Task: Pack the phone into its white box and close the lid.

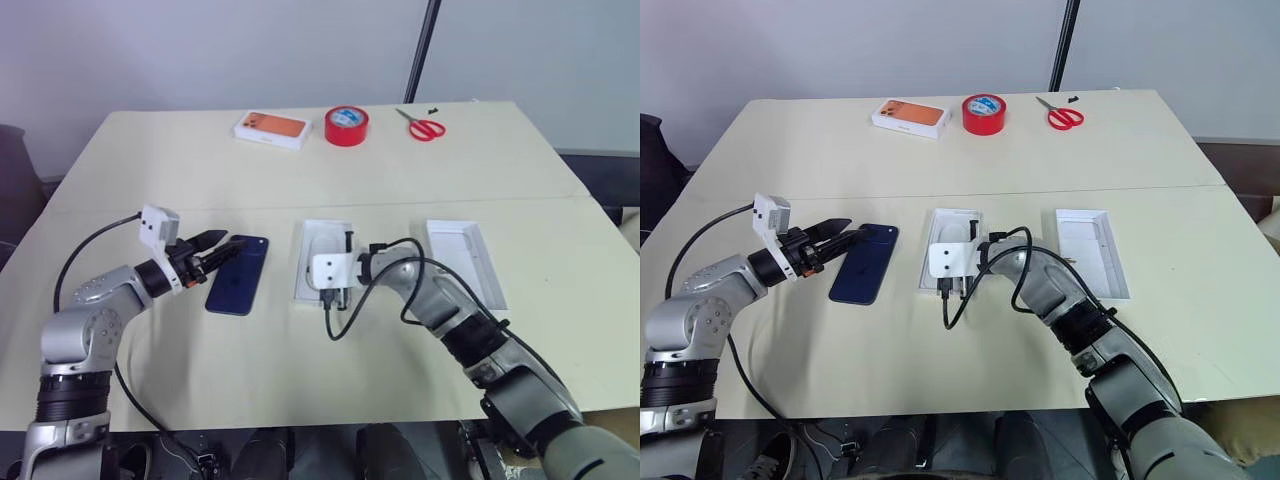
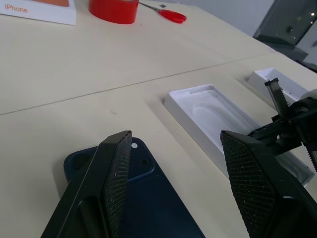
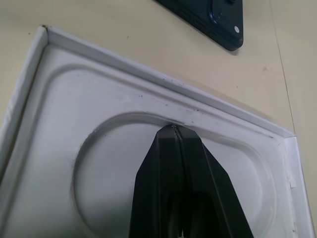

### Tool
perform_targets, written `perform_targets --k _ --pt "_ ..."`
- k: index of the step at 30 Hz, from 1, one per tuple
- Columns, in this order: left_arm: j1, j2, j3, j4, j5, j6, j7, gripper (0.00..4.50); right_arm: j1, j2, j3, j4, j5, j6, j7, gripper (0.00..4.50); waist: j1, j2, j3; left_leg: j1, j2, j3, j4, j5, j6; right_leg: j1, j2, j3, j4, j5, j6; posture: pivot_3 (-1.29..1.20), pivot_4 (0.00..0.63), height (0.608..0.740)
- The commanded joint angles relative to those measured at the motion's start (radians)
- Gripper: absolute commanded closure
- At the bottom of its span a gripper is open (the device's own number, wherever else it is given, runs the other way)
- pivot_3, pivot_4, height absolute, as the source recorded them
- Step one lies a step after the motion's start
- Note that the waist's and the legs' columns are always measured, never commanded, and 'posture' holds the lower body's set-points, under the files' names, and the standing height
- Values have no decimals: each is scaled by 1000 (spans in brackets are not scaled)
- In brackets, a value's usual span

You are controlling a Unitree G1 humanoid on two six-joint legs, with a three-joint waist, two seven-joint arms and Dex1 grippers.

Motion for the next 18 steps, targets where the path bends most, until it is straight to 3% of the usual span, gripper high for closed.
perform_targets --k 1,8,18 --pt "5 25 33 -25 -21 31 13 1464 27 22 -27 -19 52 26 14 4489 0 0 0 0 0 0 0 0 0 0 0 0 0 0 0 0 150 740" --pt "32 134 69 79 -49 162 -22 1464 38 108 -192 -147 231 151 -32 4489 1 1 0 -1 2 0 -1 0 -1 -3 0 1 1 0 0 0 150 740" --pt "-90 199 -68 287 2 302 -117 1464 -70 253 -56 -107 187 325 -49 4489 2 1 0 -3 0 0 -1 0 -1 -9 0 1 2 0 0 0 150 740"
